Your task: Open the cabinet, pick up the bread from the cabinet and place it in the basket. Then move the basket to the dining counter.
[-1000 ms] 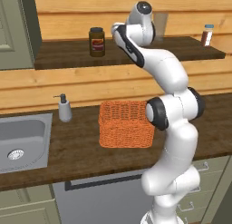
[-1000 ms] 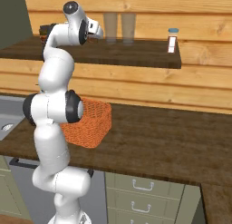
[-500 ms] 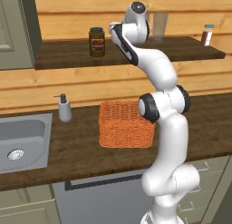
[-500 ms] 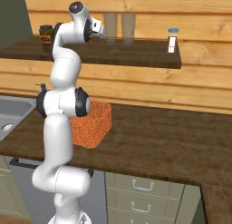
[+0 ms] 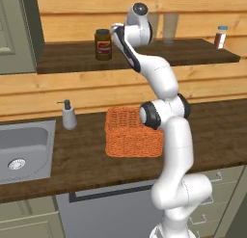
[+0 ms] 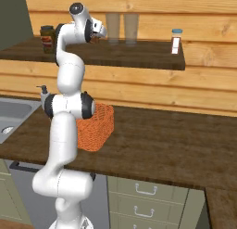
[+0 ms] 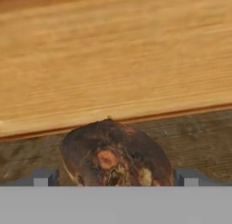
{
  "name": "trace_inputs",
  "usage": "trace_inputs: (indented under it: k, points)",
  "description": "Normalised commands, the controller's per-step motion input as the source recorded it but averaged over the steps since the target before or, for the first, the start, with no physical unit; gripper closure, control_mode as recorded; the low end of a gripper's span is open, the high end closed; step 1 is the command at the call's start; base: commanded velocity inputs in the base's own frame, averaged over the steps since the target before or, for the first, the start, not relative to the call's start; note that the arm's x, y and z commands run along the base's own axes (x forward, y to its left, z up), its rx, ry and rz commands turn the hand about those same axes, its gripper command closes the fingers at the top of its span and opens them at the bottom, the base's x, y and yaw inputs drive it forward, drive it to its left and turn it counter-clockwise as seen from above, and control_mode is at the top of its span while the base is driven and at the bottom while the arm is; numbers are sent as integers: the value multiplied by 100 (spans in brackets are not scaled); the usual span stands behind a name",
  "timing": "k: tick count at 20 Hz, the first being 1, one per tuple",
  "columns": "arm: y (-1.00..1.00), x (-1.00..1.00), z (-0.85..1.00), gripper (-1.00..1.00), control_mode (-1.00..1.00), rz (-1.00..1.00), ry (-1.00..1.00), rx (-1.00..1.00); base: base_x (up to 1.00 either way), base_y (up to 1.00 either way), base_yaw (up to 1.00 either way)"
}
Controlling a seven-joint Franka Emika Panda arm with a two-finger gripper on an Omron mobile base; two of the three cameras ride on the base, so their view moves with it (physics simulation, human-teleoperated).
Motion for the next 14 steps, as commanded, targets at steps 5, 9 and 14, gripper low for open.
trace_inputs:
  k: [5, 9, 14]
  points:
    - [0, 27, 0, -100, -100, 1, 5, 0, 0, 0, 0]
    - [0, 10, 0, -100, -100, 0, 6, -1, 0, 0, 0]
    - [2, 2, -15, -100, -100, 0, 14, 0, 0, 0, 0]
